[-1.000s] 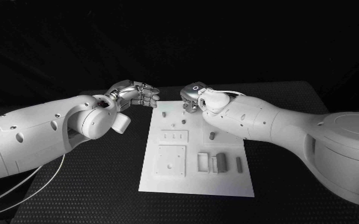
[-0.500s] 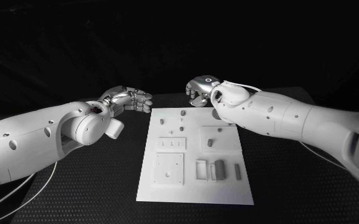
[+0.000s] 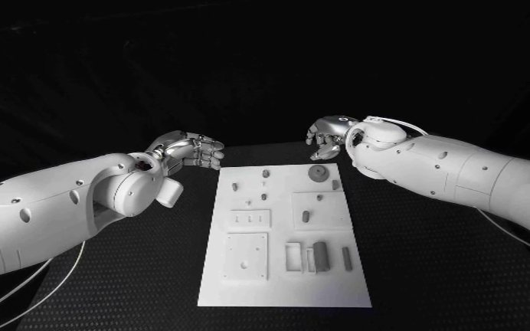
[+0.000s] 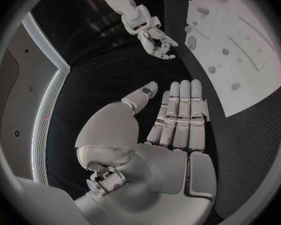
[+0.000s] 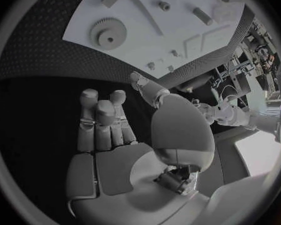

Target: Assemble the parts on the task board

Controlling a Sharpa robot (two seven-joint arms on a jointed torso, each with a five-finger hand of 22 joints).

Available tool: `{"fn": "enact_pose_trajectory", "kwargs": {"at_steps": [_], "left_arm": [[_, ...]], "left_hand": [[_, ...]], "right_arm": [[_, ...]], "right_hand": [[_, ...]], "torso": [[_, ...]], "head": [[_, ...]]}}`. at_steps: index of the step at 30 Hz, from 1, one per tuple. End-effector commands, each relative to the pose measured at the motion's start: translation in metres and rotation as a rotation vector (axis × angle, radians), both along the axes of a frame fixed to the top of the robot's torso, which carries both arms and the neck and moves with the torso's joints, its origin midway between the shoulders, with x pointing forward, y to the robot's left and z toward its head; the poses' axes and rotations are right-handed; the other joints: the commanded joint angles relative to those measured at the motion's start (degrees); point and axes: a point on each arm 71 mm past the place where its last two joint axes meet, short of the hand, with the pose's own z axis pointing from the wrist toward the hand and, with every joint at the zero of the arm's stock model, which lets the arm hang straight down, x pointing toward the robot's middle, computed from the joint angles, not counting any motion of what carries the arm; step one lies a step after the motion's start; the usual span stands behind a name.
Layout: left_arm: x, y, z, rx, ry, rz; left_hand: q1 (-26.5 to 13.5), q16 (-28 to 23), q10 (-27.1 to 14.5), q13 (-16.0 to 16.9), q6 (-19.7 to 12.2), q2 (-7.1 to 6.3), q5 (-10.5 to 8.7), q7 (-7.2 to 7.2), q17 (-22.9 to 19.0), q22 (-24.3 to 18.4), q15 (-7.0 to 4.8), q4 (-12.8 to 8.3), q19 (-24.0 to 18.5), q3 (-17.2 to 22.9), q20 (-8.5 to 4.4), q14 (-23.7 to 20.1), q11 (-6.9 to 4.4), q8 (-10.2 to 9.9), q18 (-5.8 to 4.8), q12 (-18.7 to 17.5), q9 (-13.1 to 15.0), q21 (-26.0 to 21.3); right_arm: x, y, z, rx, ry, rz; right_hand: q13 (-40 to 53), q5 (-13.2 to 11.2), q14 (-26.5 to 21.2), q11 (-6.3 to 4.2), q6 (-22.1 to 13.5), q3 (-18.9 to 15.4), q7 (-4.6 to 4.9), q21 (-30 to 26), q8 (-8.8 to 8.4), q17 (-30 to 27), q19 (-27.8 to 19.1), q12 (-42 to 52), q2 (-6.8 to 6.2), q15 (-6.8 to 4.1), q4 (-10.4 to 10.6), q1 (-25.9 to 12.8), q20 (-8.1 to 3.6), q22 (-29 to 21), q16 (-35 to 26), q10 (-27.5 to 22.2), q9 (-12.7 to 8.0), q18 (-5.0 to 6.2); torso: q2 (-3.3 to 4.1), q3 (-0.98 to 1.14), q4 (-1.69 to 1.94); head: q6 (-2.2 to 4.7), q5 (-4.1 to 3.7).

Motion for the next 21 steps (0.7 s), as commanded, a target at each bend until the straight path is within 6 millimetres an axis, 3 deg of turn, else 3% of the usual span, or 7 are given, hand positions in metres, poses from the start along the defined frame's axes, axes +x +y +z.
{"fn": "enact_pose_trajectory", "kwargs": {"at_steps": [1, 2, 4, 14, 21], "left_arm": [[0.0, -0.002, 0.002, -0.01, -0.013, -0.019], [0.0, -0.002, 0.002, -0.01, -0.013, -0.019], [-0.001, -0.003, 0.002, -0.011, -0.013, -0.021], [-0.001, -0.004, 0.002, -0.01, -0.013, -0.024], [-0.001, -0.004, 0.002, -0.01, -0.012, -0.027]], "left_hand": [[-0.4, -0.37, 0.41, 0.06, 0.41, -0.32, -0.22, 0.17, 0.11, 0.06, -0.04, -0.01, 0.24, 0.0, 0.26, 0.38, -0.06, -0.27, 0.57, -0.37, -0.09, -0.35], [-0.4, -0.37, 0.41, 0.06, 0.41, -0.32, -0.22, 0.17, 0.12, 0.06, -0.04, -0.01, 0.24, 0.0, 0.26, 0.39, -0.06, -0.27, 0.57, -0.37, -0.09, -0.35], [-0.4, -0.38, 0.41, 0.06, 0.41, -0.32, -0.22, 0.17, 0.12, 0.06, -0.04, -0.01, 0.24, 0.0, 0.26, 0.39, -0.06, -0.28, 0.57, -0.38, -0.1, -0.35], [-0.39, -0.44, 0.41, 0.07, 0.4, -0.32, -0.23, 0.17, 0.17, 0.07, -0.04, -0.01, 0.23, -0.01, 0.27, 0.38, -0.05, -0.29, 0.57, -0.43, -0.13, -0.38], [-0.41, -0.49, 0.4, 0.09, 0.39, -0.31, -0.24, 0.18, 0.21, 0.09, -0.03, 0.0, 0.22, -0.02, 0.27, 0.38, -0.04, -0.29, 0.56, -0.47, -0.15, -0.4]], "right_arm": [[-0.002, -0.007, -0.011, -0.013, 0.095, 0.0], [-0.003, -0.009, -0.014, -0.015, 0.102, -0.004], [-0.005, -0.013, -0.018, -0.018, 0.115, -0.009], [-0.008, -0.025, -0.042, -0.037, 0.153, -0.04], [-0.008, -0.03, -0.049, -0.054, 0.154, -0.048]], "right_hand": [[3.47, -0.02, -0.96, 0.0, -0.95, -2.47, -0.03, 1.15, -0.23, 2.37, -0.42, 5.52, 0.79, 0.06, -1.26, -1.29, -0.34, 1.38, 3.04, -1.39, 0.33, 1.78], [3.86, 0.01, -1.12, 0.02, -1.14, -2.91, -0.05, 1.31, -0.28, 2.75, -0.51, 6.35, 1.02, 0.18, -1.26, -1.72, -0.33, 1.31, 3.5, -1.61, 0.38, 1.78], [4.58, 0.05, -1.26, 0.15, -1.46, -3.25, 0.07, 1.67, -0.37, 3.5, -0.57, 8.01, 1.05, 0.33, -1.37, -1.9, -0.38, 1.29, 4.52, -1.81, 0.46, 1.78], [5.1, 0.09, -1.85, 0.45, -2.47, -3.29, 0.38, 2.22, -0.77, 4.4, -0.81, 10.12, 0.96, 0.64, -1.11, -2.16, -0.47, 1.23, 5.64, -2.67, 0.48, 1.78], [4.54, 0.09, -2.59, 1.06, -3.25, -2.92, 1.03, 2.1, -1.12, 4.45, -1.38, 10.06, 1.23, 1.19, -1.12, -1.89, -0.34, 1.16, 5.43, -3.6, 0.4, 1.78]], "torso": [[-0.01, 0.02, 0.0], [-0.02, 0.06, -0.03], [0.03, -0.09, 0.0], [0.05, -0.02, 0.03], [0.05, -0.14, 0.11]], "head": [[-0.2, -0.45], [-0.2, -0.48], [-0.17, -0.6], [-0.21, -1.06], [-0.5, -1.31]]}}
